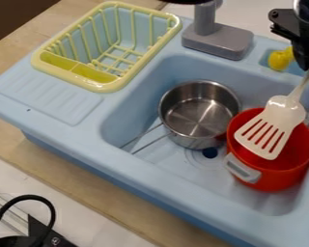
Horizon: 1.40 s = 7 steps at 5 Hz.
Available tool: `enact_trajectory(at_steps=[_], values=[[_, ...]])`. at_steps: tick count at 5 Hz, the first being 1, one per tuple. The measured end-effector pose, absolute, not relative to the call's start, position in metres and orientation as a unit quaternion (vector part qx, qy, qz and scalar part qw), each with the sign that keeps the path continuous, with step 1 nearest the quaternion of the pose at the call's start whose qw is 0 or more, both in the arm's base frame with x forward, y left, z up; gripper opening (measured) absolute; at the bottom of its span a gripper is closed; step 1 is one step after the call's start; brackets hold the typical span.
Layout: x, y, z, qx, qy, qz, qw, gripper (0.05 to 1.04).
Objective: Put white spatula inside red bowl
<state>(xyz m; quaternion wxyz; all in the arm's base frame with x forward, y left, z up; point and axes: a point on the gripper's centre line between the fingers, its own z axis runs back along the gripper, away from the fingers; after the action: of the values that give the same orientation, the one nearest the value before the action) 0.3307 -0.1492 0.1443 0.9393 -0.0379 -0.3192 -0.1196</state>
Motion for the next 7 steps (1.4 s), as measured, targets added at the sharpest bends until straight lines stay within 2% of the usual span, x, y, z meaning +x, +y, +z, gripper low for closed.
enact_trajectory(at_steps=[1,2,3,4,5,6,7], values=[[0.332,-0.147,0.145,-0.033,-0.324,-0.116,0.938,0.230],[0.329,-0.148,0.138,-0.029,-0.332,-0.119,0.935,0.285],[0.330,-0.148,0.137,-0.023,-0.343,-0.110,0.933,0.549],[0.327,-0.146,0.134,-0.026,-0.330,-0.104,0.938,0.842],[0.326,-0.145,0.133,-0.024,-0.324,-0.107,0.940,1.006],[0.323,-0.142,0.140,-0.025,-0.323,-0.099,0.941,1.001],[0.315,-0.133,0.137,-0.026,-0.290,-0.086,0.953,1.000]])
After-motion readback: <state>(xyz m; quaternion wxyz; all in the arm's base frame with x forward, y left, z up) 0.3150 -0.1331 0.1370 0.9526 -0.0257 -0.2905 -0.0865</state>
